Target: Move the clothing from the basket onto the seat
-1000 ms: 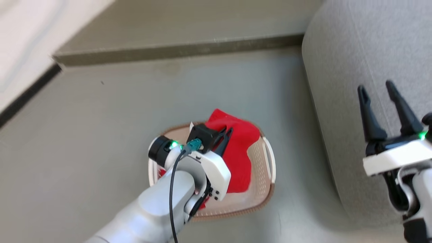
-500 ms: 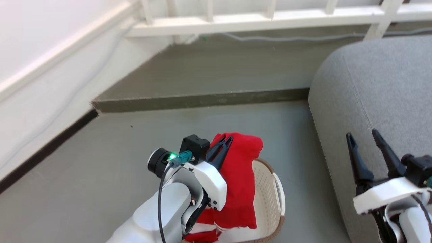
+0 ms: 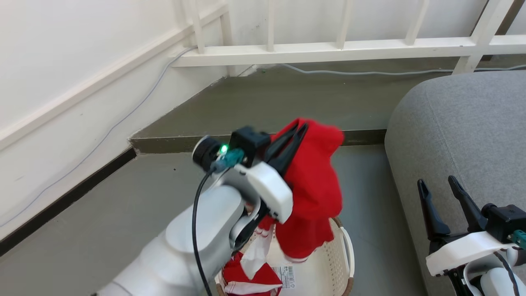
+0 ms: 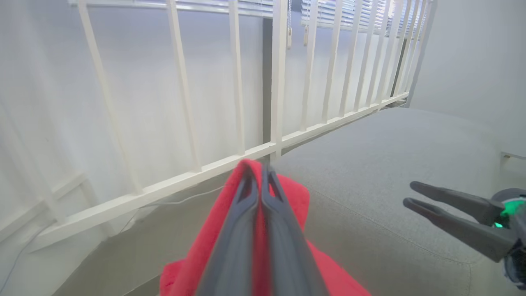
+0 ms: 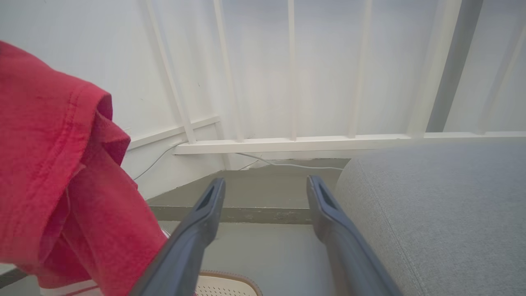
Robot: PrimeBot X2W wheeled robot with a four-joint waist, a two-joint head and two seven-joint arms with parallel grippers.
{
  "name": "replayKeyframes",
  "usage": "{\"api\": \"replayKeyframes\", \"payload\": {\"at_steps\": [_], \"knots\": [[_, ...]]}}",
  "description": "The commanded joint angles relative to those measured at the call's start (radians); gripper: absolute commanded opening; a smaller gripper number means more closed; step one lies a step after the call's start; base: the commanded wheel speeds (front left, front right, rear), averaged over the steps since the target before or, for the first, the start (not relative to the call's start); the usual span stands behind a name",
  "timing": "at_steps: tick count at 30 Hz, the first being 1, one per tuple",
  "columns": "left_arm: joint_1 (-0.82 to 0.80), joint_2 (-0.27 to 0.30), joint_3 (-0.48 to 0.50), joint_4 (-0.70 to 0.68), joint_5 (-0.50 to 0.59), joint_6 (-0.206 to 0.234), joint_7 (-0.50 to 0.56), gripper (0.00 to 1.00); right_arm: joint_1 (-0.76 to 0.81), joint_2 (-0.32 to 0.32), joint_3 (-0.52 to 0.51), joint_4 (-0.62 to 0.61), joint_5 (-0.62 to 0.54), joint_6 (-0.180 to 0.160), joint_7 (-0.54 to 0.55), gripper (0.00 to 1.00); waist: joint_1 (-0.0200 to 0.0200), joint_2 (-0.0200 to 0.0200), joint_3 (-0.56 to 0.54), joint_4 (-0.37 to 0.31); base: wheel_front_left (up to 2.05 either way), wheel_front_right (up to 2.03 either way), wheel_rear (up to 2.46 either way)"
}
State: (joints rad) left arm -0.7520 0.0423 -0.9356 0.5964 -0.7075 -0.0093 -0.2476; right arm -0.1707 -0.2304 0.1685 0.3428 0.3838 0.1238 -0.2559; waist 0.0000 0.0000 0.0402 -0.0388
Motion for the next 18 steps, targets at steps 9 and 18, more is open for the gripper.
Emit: {"api": "replayKeyframes", "payload": {"at_steps": [9, 18], "knots": [[-0.180, 0.008, 0.022, -0.087, 0.003, -0.012, 0.050, 0.00, 0.005, -0.003, 0.013, -0.012, -0.017, 0.007, -0.006, 1.00, 0.0000, 0.0000, -0.013, 0.006, 0.00, 0.00, 0.00], [-0.248, 0.008, 0.004, -0.105, -0.008, -0.006, 0.069, 0.00, -0.001, 0.000, 0.024, -0.012, -0.017, 0.007, -0.006, 1.00, 0.0000, 0.0000, -0.011, 0.003, 0.00, 0.00, 0.00]]}}
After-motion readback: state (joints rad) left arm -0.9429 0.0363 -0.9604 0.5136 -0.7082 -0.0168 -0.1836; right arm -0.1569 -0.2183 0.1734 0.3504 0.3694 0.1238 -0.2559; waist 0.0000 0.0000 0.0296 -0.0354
